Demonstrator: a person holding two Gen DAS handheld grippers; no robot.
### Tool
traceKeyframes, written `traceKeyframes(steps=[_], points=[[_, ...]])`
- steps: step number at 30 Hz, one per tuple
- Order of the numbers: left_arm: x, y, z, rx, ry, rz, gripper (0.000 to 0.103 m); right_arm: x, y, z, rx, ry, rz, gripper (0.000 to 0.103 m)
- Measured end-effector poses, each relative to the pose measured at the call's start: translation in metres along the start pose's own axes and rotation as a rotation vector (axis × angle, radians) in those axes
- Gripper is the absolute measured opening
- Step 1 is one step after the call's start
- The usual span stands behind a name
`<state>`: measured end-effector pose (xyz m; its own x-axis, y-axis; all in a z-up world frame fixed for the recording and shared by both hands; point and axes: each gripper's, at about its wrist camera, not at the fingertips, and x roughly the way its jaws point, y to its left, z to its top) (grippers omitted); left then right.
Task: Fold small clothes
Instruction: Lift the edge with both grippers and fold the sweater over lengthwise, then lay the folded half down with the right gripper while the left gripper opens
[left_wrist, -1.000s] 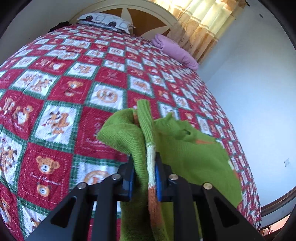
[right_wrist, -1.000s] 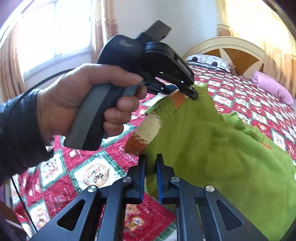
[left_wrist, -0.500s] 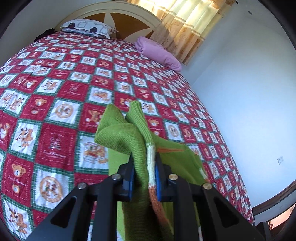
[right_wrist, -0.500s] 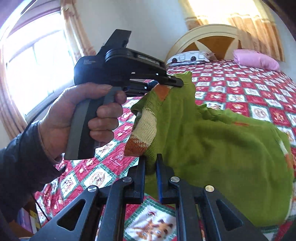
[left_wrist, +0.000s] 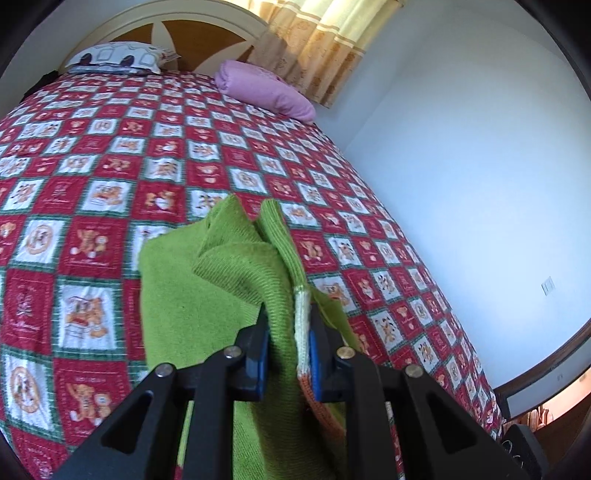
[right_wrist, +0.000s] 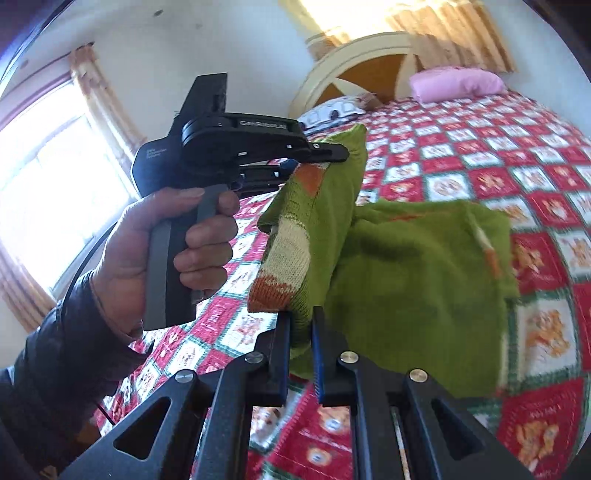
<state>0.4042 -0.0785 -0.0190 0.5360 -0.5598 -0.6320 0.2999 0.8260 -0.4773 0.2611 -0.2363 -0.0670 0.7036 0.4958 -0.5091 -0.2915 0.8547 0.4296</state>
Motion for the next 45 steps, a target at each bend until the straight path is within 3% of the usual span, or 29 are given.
traceKeyframes(steps=[14,18,20,22,23,24,27,29,32,36,37,40,45], points=[[0.086,-0.047,-0.023,0.043,0.102,0.014,0.018,-0.023,-0.085,-0.025,0.235,0.019,-0.077,0.009],[0.098,-0.061,-0.034,0.083,0.097,0.060,0.025,-0.025,-0.108,-0.041,0.324,0.037,-0.083,0.009],[0.085,-0.069,-0.039,0.111,0.064,0.028,0.029,-0.035,-0.109,-0.046,0.314,0.024,-0.127,0.010],[0.066,-0.071,-0.043,0.140,0.025,0.015,0.059,-0.046,-0.105,-0.046,0.300,-0.001,-0.169,0.018],[0.050,-0.070,-0.048,0.156,-0.019,0.015,0.065,-0.053,-0.102,-0.044,0.282,-0.021,-0.213,0.030],[0.040,-0.068,-0.053,0.171,-0.044,0.031,0.073,-0.060,-0.097,-0.040,0.259,-0.051,-0.243,0.034],[0.016,-0.054,-0.072,0.221,-0.085,0.117,0.073,-0.071,-0.077,-0.020,0.177,-0.135,-0.247,0.037],[0.005,-0.040,-0.089,0.248,-0.115,0.216,0.073,-0.061,-0.064,-0.003,0.117,-0.126,-0.217,0.037],[-0.004,-0.015,-0.111,0.223,-0.134,0.282,0.073,-0.029,-0.048,0.022,0.027,-0.088,-0.158,0.037],[0.008,0.008,-0.128,0.161,-0.072,0.299,0.073,0.017,-0.069,0.030,0.010,0.020,-0.278,0.037],[0.014,0.012,-0.133,0.157,-0.042,0.294,0.074,0.025,-0.082,0.028,0.051,0.048,-0.313,0.033],[0.029,0.011,-0.145,0.168,0.014,0.289,0.078,0.030,-0.111,0.007,0.127,0.095,-0.344,0.005],[0.028,0.011,-0.156,0.182,0.020,0.270,0.081,0.015,-0.125,-0.007,0.184,0.063,-0.259,0.005]])
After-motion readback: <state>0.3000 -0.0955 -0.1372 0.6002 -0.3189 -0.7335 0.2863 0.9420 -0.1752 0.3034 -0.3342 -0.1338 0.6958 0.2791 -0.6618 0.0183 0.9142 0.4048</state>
